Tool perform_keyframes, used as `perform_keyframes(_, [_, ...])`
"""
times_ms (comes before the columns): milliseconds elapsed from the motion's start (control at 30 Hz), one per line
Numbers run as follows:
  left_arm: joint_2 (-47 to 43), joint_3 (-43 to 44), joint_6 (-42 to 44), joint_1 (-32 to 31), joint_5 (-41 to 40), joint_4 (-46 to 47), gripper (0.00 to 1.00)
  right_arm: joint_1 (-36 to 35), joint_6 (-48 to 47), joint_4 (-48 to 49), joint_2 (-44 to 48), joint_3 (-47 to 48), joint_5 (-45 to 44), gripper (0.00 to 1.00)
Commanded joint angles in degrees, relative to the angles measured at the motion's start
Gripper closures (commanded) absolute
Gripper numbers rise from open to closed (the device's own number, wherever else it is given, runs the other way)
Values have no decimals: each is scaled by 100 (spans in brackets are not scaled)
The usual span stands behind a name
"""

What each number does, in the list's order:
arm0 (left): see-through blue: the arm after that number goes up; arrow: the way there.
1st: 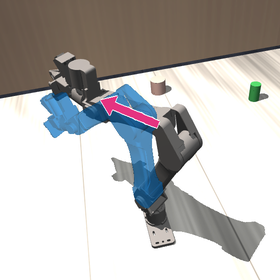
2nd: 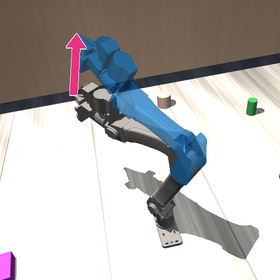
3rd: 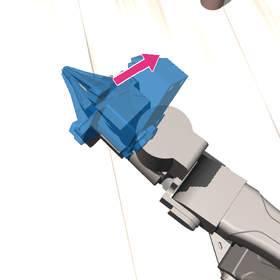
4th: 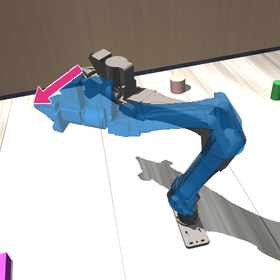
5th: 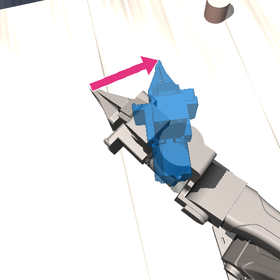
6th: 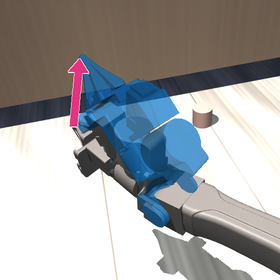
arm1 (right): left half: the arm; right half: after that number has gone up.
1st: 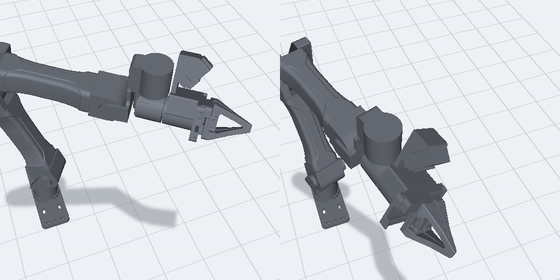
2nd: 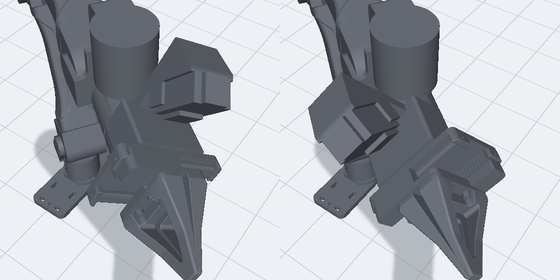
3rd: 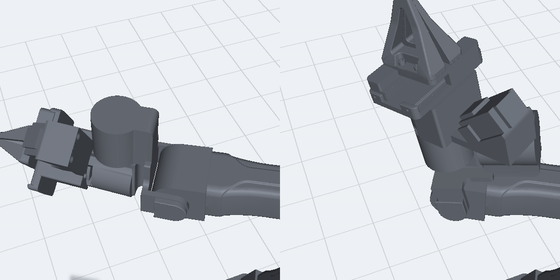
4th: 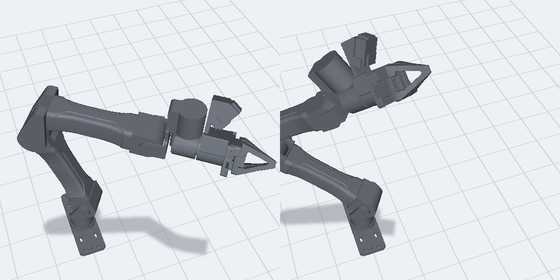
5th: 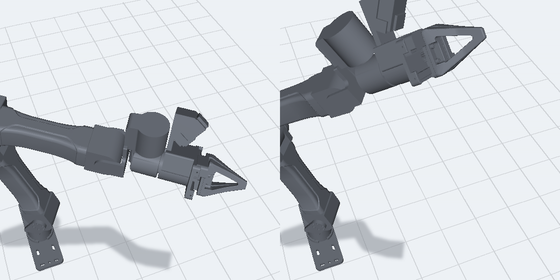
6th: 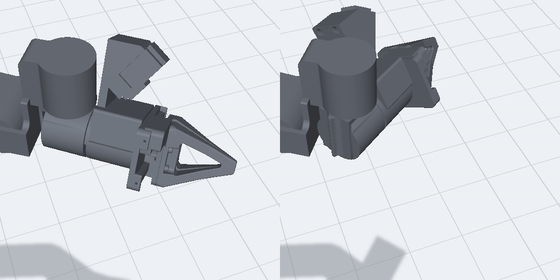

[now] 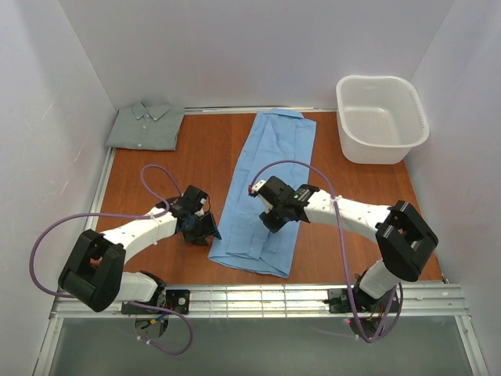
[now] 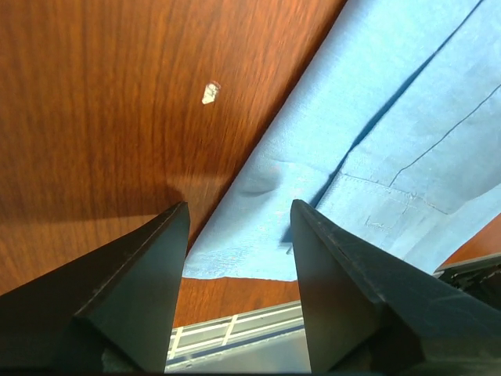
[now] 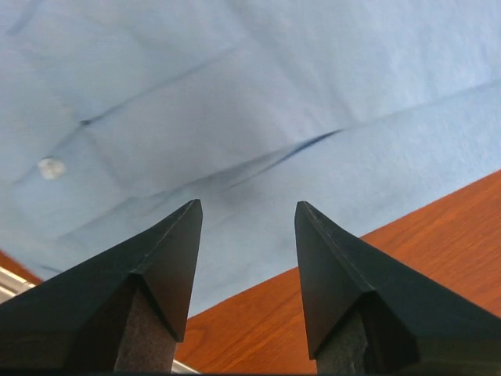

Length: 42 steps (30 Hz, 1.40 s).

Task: Fold and stack the long sleeve shirts
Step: Fold the shirt

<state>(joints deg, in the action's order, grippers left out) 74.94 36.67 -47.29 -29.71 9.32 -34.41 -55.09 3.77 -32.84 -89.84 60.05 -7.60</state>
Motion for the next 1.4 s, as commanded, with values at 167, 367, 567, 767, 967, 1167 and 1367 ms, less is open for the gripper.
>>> perform_keyframes(167, [-40,77,35,27,307,40,49,999,-183,278,-639,-161,329,57])
perform_keyframes(367, [-93,157,27,27,360,-57,46,1658,-553,340,-947,-3,22,57])
perform_keyframes(567, [-242,113,-140,27,676,49,46,2099,-247,340,-658,244,-75,57])
perform_keyframes(767, [-190,25,-272,18,1018,259,46,2169,457,173,563,-343,65,39])
perform_keyframes(967, [-6,-81,-264,1,1133,409,46,2476,1363,-21,1925,-1722,1098,24])
perform_keyframes(1167, [240,-54,-44,-17,1037,322,46,2494,1872,-117,2489,-2681,2093,28])
perform_keyframes(1367, [477,-10,149,-26,905,207,46,2503,1979,-3,2630,-3043,2437,29])
